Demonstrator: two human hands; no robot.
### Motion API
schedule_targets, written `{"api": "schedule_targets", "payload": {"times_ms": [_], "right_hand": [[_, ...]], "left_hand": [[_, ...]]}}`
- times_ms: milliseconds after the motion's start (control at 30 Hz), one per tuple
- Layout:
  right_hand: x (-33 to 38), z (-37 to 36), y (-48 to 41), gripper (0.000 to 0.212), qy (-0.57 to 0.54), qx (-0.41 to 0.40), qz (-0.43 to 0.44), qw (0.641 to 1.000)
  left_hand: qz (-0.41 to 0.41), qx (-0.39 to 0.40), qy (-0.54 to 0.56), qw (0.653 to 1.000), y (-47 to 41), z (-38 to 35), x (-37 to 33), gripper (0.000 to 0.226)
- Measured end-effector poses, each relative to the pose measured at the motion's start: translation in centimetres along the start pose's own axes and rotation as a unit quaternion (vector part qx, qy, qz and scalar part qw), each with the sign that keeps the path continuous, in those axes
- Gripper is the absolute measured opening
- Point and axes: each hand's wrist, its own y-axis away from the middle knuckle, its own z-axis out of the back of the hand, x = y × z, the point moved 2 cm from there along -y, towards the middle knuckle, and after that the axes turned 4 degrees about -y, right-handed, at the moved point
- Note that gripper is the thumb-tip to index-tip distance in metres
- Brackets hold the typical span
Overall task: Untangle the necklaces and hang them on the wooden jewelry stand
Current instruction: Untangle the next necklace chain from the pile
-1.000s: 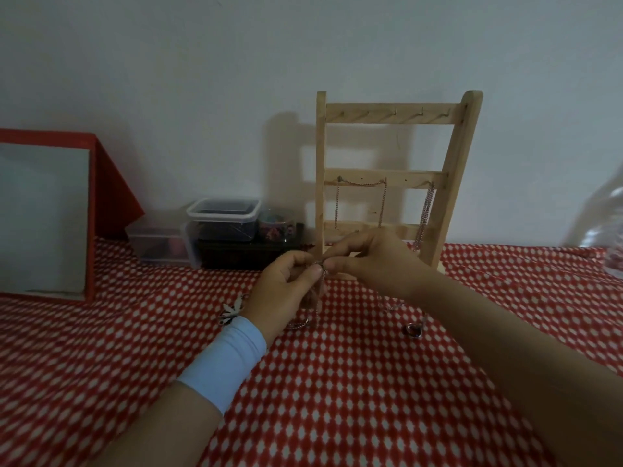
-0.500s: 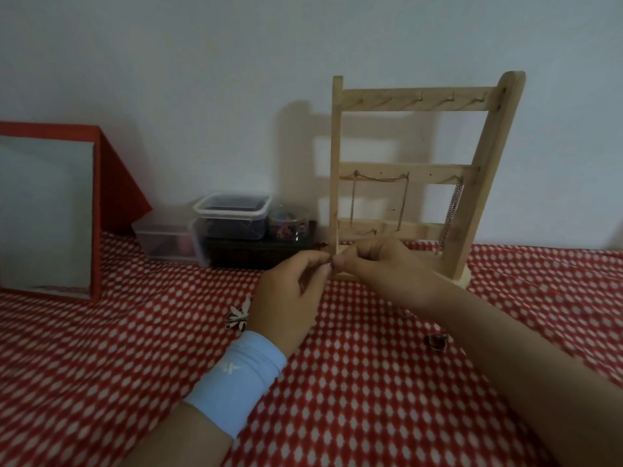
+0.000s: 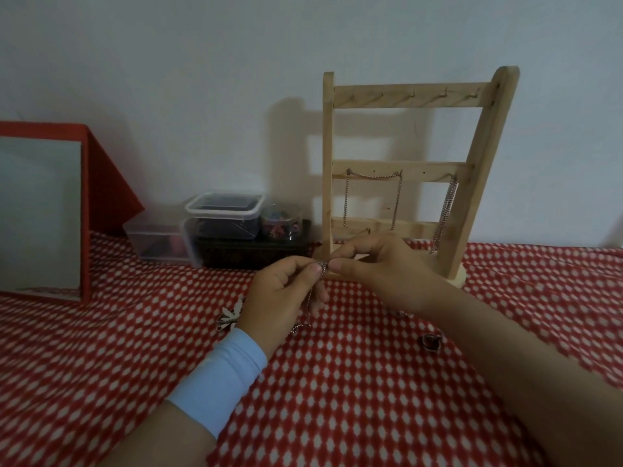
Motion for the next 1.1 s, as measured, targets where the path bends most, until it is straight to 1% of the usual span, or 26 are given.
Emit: {"api": "schedule_targets", "payload": {"times_ms": [133, 200, 333, 467, 600, 700, 933, 1100], "right_hand": [[0.0, -0.2, 0.1, 0.012, -0.013, -0.004, 0.007, 1.000], [-0.1, -0.3, 0.1, 0.012, -0.021, -0.006, 0.006, 1.000], [-0.1, -0.1, 0.0, 0.005, -0.005, -0.021, -0.007, 1.000], [0.2, -0.1, 0.1, 0.005, 0.015, -0.057, 0.002, 0.998], [0.7, -0.1, 0.2, 0.002, -0.003, -0.062, 0.029, 0.998], [0.7, 0.0, 0.3, 0.002, -0.008, -0.049, 0.042, 0.998], [0.2, 0.0, 0.0, 0.011, -0.003, -0.030, 0.020, 0.999], [0.8, -0.1, 0.1, 0.008, 0.009, -0.037, 0.043, 0.998]], "left_hand": [[0.022, 0.005, 0.046, 0.999, 0.0, 0.0, -0.1, 0.016], [0.021, 0.002, 0.054, 0.998, 0.0, 0.1, -0.1, 0.013], [-0.033, -0.045, -0.022, 0.998, 0.2, 0.3, -0.2, 0.003], [-0.076, -0.056, -0.074, 0.993, 0.6, 0.2, -0.5, 0.006], [-0.068, -0.076, -0.049, 0.994, 0.4, 0.1, -0.8, 0.012], [-0.046, -0.087, -0.017, 0.995, 0.2, 0.2, -0.9, 0.021], [-0.053, -0.088, -0.033, 0.994, 0.1, 0.5, -0.9, 0.017], [-0.056, -0.088, -0.051, 0.993, 0.3, 0.4, -1.0, 0.023]]}}
